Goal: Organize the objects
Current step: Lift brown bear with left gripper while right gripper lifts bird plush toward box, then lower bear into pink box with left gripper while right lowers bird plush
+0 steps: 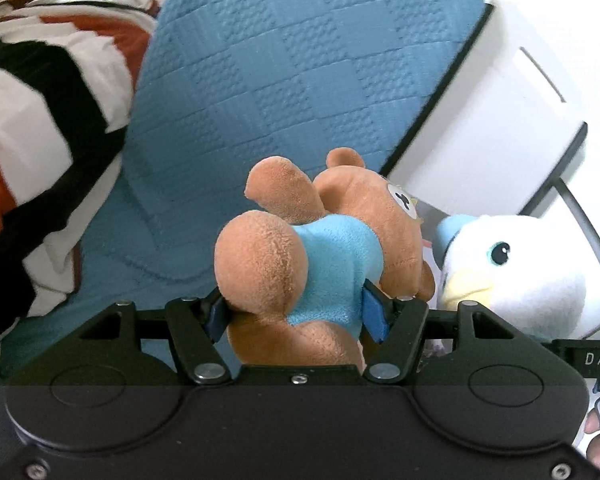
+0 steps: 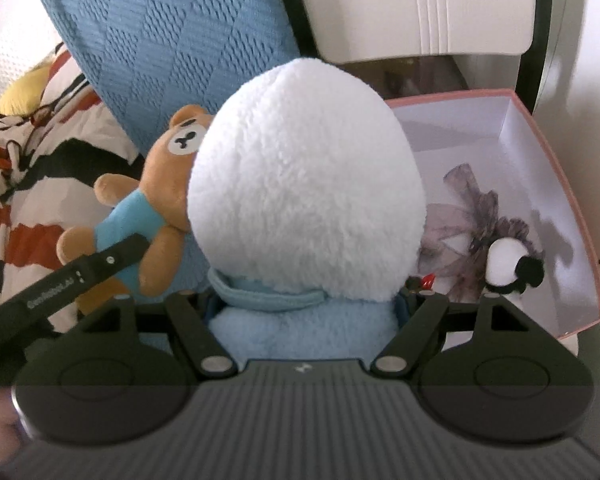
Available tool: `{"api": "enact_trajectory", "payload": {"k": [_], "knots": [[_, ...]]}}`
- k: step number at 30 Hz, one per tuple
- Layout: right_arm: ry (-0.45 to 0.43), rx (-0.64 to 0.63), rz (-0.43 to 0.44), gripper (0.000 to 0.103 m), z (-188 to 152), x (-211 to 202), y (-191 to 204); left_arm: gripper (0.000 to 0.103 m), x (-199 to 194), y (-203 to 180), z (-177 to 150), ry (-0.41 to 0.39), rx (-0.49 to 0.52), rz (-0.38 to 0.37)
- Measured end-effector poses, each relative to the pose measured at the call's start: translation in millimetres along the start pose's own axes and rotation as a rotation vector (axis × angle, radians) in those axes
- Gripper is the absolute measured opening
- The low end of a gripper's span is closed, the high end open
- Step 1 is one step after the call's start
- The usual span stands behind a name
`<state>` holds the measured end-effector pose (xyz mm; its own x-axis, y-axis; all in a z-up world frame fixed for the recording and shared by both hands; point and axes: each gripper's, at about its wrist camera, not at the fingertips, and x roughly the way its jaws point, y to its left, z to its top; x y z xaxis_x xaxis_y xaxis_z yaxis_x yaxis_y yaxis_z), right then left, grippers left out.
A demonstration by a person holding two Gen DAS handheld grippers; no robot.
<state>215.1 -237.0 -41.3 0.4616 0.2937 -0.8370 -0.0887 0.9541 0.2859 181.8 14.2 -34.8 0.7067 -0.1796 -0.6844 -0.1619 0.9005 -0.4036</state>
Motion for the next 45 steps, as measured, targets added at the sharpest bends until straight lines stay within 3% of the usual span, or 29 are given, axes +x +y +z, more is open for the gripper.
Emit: {"api": "enact_trajectory", "payload": {"k": [12,21,32,45], "knots": [[-0.053,-0.012,0.025,0.078,31,-33,-37,0.062,-10,-66,14,-0.047,0.069,-0.028],[-0.097,0.017,-0.002,0.078,40,-38,-81,0.062,8,-108,8,-0.033,0.087,-0.011],[-0.052,0.075,-0.023,0.078,43,-11,-139,0.062,59,-140,-12,0.032,0.112,0.012],[-0.026,0.106,-0.068,0.078,50,42,-194,0.062,136,-181,-46,0.171,0.183,0.055]]}}
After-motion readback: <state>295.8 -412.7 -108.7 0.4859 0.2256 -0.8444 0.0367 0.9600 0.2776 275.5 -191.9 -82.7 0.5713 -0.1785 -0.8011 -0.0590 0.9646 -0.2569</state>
